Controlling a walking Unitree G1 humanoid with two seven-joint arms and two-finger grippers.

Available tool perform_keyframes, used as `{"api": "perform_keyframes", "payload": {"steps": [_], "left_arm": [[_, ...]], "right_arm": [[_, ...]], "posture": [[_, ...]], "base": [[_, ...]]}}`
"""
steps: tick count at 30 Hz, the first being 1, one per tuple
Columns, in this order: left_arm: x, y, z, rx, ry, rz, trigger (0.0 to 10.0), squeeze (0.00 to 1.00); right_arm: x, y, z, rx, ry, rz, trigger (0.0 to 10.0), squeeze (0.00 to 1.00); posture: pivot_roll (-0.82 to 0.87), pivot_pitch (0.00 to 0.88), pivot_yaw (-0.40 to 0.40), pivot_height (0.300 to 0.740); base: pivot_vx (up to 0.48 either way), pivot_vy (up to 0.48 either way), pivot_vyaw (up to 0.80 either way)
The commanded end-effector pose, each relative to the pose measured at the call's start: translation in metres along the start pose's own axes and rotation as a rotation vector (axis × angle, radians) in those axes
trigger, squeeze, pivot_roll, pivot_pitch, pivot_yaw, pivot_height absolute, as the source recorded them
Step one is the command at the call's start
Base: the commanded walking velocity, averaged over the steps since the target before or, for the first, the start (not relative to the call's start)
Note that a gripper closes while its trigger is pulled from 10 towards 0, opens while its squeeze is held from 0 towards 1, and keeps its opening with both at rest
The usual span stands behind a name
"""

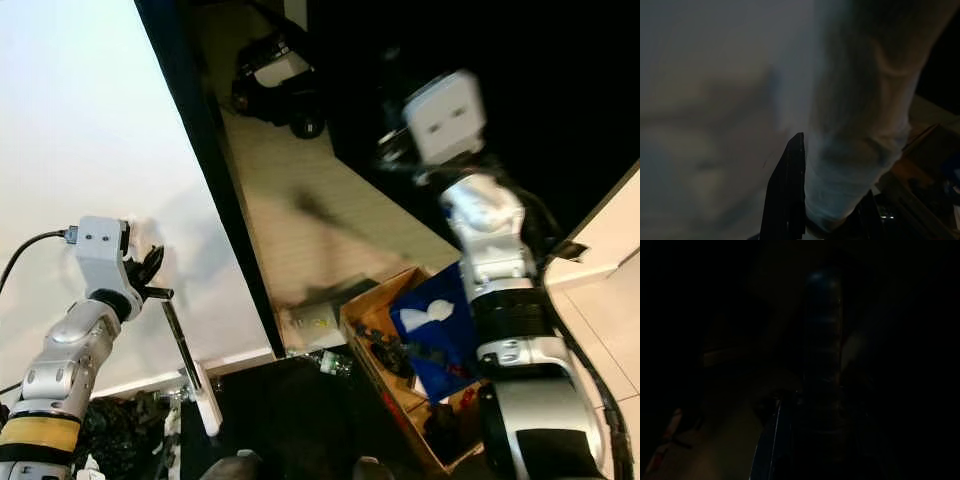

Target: Sweep floor

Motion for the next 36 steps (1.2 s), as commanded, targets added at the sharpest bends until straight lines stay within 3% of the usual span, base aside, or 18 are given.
{"api": "perform_keyframes", "payload": {"steps": [1,10,15,19,24,25,29,36], "left_arm": [[0.0,-0.004,-0.001,0.007,0.004,0.02,10.0,0.0],[0.0,-0.006,-0.003,0.001,-0.001,0.02,10.0,0.0],[0.002,-0.004,-0.002,0.006,-0.001,0.012,10.0,0.0],[0.002,-0.004,-0.001,0.008,-0.001,0.011,10.0,0.0],[0.001,-0.006,-0.003,0.003,0.006,0.017,10.0,0.0],[0.001,-0.006,-0.003,0.003,0.006,0.017,10.0,0.0],[-0.001,-0.01,-0.005,-0.005,0.01,0.021,10.0,0.0],[-0.003,-0.006,-0.002,-0.004,0.017,0.016,10.0,0.0]], "right_arm": [[-0.01,0.003,0.007,0.049,-0.06,0.075,10.0,0.0],[-0.008,0.004,0.013,0.092,-0.15,0.11,10.0,0.0],[-0.022,0.002,0.017,0.128,-0.193,0.204,10.0,0.0],[-0.023,0.001,0.017,0.137,-0.182,0.206,10.0,0.0],[0.008,0.003,0.029,0.162,-0.043,-0.007,10.0,0.0],[0.008,0.003,0.029,0.162,-0.043,-0.007,10.0,0.0],[0.036,-0.006,0.05,0.23,-0.043,-0.154,10.0,0.0],[0.055,-0.013,0.071,0.289,-0.001,-0.255,10.0,0.0]], "posture": [[0.09,0.145,0.037,0.74],[0.08,0.143,0.039,0.74],[0.08,0.141,0.048,0.74],[0.08,0.141,0.046,0.74],[0.09,0.144,0.043,0.74],[0.09,0.144,0.043,0.74],[0.1,0.146,0.053,0.74],[0.09,0.147,0.066,0.74]], "base": [[0.0,0.0,0.0],[0.0,0.0,0.0],[0.0,0.0,0.0],[0.0,0.0,0.0],[0.0,0.0,0.0],[0.0,0.0,0.0],[0.0,0.0,0.0],[0.0,0.0,0.0]]}}
Point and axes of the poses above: a point about 5 cm out from each wrist's last joint towards the gripper, its own y axis pointing out of the wrist towards the gripper, its own z axis along the axis of the wrist's last joint, x = y × z, the point moved 1 cm from there along y, pointing out of the wrist towards the gripper, and after that the axes turned 9 degrees about y, right-handed, at the moved point
